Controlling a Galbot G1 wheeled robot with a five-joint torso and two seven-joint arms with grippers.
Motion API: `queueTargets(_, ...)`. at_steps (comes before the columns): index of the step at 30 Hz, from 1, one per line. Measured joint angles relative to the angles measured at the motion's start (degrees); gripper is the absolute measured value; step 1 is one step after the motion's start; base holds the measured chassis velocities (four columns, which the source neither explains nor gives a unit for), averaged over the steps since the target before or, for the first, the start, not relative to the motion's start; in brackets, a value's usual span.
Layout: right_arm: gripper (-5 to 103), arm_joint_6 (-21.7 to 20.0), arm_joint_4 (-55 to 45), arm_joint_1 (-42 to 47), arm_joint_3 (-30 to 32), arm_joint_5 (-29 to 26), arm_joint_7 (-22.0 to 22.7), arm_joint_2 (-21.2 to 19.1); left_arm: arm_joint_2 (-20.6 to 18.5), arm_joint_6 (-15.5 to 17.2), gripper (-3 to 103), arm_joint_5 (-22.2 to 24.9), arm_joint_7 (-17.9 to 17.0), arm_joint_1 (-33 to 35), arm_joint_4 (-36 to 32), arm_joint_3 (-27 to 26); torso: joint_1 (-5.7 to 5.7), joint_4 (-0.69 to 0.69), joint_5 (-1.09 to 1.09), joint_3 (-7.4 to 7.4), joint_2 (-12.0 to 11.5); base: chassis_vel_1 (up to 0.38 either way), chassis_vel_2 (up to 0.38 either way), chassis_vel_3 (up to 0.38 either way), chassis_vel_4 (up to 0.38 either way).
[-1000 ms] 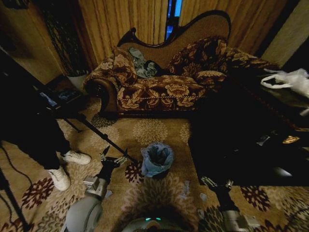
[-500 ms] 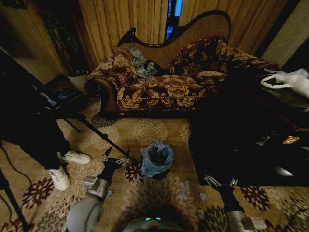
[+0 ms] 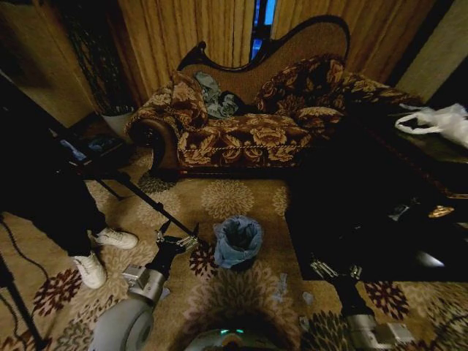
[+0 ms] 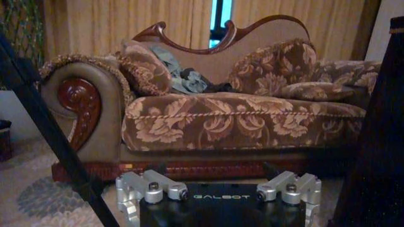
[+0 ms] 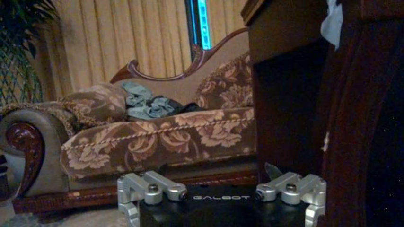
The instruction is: Place a garbage bag over the trash bin.
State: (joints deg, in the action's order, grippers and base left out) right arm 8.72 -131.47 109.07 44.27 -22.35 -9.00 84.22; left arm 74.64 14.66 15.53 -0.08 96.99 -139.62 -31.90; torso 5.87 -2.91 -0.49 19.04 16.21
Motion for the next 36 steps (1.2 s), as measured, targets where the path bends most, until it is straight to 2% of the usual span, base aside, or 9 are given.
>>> queueTargets(13,100,-1.1,-2.1,-0.3,0.3,1.1,1.0,-0.5,0.6,0.3,100,0.7,-0.7,0.3,-1.4,-0.2,0.0,0.0,0.0,0.0,0.0,0.0,0.0,0.0,0.0)
queueTargets(36,100,-0.5,-2.6,0.5,0.0,2.0,0.3,-0.3,1.1,0.6,100,1.8,-0.4,0.5,-2.6,0.1,0.0,0.0,0.0,0.0,0.0,0.0,0.0,0.0,0.0)
